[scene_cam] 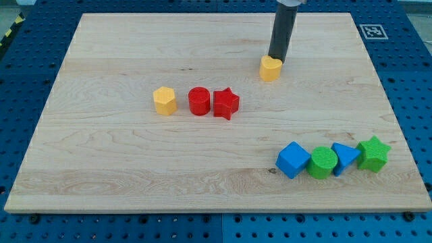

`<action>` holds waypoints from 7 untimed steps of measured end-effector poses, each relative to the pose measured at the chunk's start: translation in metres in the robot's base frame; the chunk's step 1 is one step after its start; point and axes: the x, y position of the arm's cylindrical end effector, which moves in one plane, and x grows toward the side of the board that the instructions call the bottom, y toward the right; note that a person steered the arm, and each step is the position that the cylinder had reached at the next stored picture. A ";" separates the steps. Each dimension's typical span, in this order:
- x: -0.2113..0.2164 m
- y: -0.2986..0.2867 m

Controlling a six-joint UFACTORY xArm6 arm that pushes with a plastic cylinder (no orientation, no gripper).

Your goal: Move the yellow heart to the top right of the red star

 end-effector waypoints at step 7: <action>0.048 -0.031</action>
